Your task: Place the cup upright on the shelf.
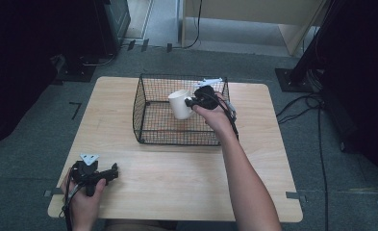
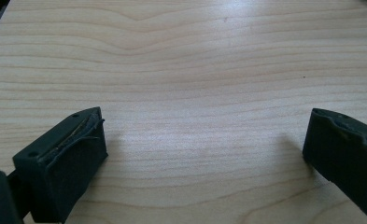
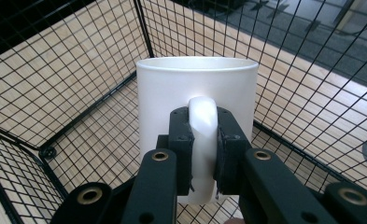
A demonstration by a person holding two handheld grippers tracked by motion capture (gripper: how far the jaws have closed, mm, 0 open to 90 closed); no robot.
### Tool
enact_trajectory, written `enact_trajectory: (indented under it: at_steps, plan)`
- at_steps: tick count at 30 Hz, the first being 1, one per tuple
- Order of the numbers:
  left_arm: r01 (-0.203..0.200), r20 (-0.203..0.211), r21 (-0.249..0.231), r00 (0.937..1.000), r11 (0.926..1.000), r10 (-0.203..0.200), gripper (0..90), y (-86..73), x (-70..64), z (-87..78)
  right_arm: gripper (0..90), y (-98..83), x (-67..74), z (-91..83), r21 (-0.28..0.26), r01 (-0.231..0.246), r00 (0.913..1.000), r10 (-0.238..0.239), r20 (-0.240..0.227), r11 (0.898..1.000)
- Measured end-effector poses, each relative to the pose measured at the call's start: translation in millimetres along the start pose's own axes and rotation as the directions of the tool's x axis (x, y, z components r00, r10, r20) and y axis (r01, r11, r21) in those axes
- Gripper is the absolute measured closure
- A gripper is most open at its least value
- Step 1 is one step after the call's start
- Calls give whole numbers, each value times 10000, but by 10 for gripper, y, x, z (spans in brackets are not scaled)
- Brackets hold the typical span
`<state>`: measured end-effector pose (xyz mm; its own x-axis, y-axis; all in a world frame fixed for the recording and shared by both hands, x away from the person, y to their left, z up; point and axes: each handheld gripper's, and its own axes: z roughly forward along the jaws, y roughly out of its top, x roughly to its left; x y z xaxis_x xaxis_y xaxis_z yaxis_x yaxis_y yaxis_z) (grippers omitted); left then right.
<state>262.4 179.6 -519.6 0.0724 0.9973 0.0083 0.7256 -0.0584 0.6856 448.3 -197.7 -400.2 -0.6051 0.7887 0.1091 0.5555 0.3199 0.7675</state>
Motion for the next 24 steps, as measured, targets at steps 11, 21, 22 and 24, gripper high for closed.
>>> enact_trajectory:
  at_steps: [11,21,22,24]
  plan:
    - [1,3,-6,10000,10000,-1,0,0,0,1,802,-25,-18,162,917,190,9998,-185,-60,9956]
    - [1,0,-6,10000,10000,-1,0,0,0,0,790,-37,50,153,1394,185,9998,-166,-143,9901]
    - [-2,0,-4,10000,10000,2,0,0,0,0,773,-40,50,143,1486,163,9999,-156,-60,9888]
    - [3,3,-6,10000,10000,-3,0,0,0,1,745,-44,51,114,1590,107,9999,-108,-8,9872]
